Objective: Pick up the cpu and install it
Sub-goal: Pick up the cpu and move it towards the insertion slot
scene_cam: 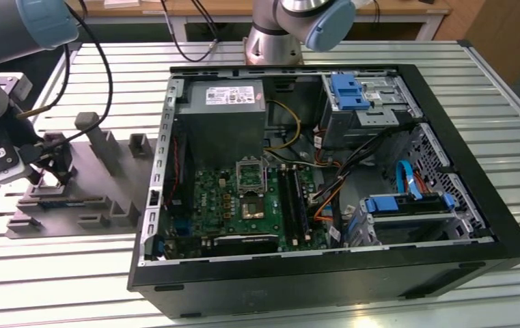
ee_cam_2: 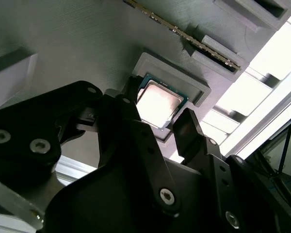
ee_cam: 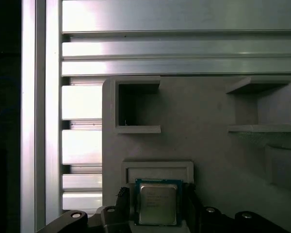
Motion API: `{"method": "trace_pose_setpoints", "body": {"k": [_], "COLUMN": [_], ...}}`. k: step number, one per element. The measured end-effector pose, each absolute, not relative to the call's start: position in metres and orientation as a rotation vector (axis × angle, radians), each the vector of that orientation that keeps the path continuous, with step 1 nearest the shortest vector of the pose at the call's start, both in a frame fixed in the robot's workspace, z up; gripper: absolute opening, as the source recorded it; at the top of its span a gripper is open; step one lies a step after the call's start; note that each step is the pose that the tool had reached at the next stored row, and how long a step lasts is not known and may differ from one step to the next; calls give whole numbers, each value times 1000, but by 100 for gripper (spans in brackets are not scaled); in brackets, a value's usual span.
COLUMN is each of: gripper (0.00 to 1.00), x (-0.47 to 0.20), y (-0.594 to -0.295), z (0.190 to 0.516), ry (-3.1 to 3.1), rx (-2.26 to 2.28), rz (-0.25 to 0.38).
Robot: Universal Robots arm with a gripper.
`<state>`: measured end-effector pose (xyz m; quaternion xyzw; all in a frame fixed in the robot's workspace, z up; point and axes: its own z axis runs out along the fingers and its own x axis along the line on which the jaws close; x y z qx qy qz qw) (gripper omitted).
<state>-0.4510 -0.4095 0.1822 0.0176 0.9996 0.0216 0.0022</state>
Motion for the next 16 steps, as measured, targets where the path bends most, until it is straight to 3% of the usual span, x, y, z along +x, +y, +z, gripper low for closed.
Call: {"method": "trace_pose_setpoints", "body": {"k": [6,8,16], "gripper": [56,48,47], "x": [-451,-451,-451], "y": [-409,-409,-409], "z": [182,182,182], "ry": [3136,3136,3136], "rx": [55,55,55], "rz": [67,67,67]}}
